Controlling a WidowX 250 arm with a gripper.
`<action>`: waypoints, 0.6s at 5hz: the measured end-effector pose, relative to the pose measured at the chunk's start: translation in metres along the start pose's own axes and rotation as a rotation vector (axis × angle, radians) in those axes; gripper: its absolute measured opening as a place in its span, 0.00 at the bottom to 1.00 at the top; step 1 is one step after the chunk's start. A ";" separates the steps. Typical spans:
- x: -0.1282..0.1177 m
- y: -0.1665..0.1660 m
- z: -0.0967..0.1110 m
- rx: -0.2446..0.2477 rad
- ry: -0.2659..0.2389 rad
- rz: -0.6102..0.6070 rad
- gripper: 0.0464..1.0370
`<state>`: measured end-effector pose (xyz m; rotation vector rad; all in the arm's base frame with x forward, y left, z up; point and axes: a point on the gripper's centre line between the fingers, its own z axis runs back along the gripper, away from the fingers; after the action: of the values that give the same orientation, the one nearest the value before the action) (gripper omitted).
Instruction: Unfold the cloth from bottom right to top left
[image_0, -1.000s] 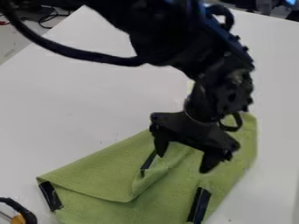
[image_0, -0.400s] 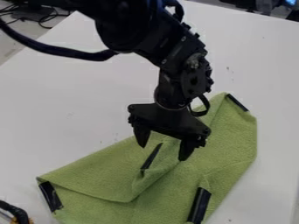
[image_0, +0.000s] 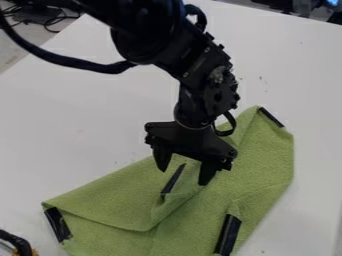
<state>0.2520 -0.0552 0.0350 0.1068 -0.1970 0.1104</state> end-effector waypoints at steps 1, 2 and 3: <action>0.001 0.003 -0.004 -0.002 0.005 0.006 0.52; -0.001 0.005 -0.010 -0.008 0.021 0.006 0.49; -0.002 0.006 -0.015 -0.015 0.030 0.011 0.54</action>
<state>0.2519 -0.0474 0.0207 0.0890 -0.1687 0.1214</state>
